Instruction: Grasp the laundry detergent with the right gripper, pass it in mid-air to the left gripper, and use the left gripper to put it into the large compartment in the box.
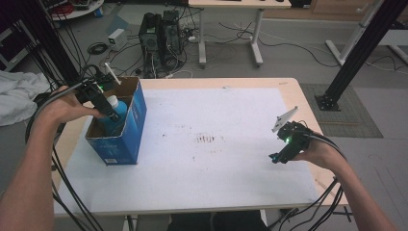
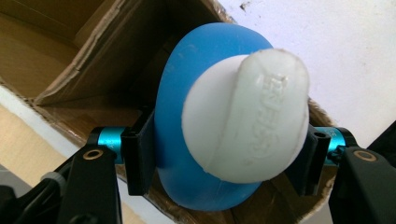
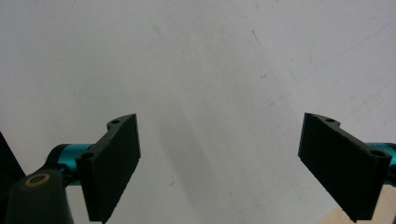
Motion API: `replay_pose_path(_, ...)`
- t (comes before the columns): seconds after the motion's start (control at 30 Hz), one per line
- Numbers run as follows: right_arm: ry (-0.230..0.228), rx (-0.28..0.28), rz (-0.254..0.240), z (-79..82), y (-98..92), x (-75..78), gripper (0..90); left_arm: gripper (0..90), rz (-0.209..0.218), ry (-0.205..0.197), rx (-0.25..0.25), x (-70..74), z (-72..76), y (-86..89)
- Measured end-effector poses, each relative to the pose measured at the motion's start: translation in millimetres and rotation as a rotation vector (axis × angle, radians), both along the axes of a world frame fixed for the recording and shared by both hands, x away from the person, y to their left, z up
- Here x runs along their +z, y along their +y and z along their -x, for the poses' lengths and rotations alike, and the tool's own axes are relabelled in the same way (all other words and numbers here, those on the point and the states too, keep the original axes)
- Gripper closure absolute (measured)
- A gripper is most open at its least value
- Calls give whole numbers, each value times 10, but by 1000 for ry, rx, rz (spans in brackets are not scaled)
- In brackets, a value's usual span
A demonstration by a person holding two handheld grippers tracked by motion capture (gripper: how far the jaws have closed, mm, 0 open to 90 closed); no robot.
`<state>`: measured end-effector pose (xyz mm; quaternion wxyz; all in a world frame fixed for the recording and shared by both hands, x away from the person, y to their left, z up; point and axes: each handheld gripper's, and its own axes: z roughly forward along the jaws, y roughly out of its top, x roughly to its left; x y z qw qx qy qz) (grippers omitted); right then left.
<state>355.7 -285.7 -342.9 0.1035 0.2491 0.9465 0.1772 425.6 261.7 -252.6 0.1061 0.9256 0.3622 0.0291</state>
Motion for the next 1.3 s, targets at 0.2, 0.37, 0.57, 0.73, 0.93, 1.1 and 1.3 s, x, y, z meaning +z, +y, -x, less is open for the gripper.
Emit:
replay_pose_path(0.2,4,0,2,8,21,-24,121,373,6,12,-12,-82,-2,44)
replay_pose_path(0.37,4,3,4,7,41,-37,121,373,-6,20,-30,-151,5,31)
replay_pose_path(0.57,-3,58,-2,-17,55,-71,121,373,-13,17,-44,-192,7,32)
replay_pose_path(0.73,0,45,-2,-5,50,-68,121,373,-22,17,-56,-198,26,13)
replay_pose_path(0.93,-6,56,-4,-3,62,-82,121,370,-45,13,-66,-192,32,-14)
replay_pose_path(1.1,-10,64,-2,-13,72,-92,120,368,-52,16,-60,-191,33,-11)
replay_pose_path(1.3,-8,63,-2,-12,79,-107,121,366,-57,10,-43,-198,45,-34)
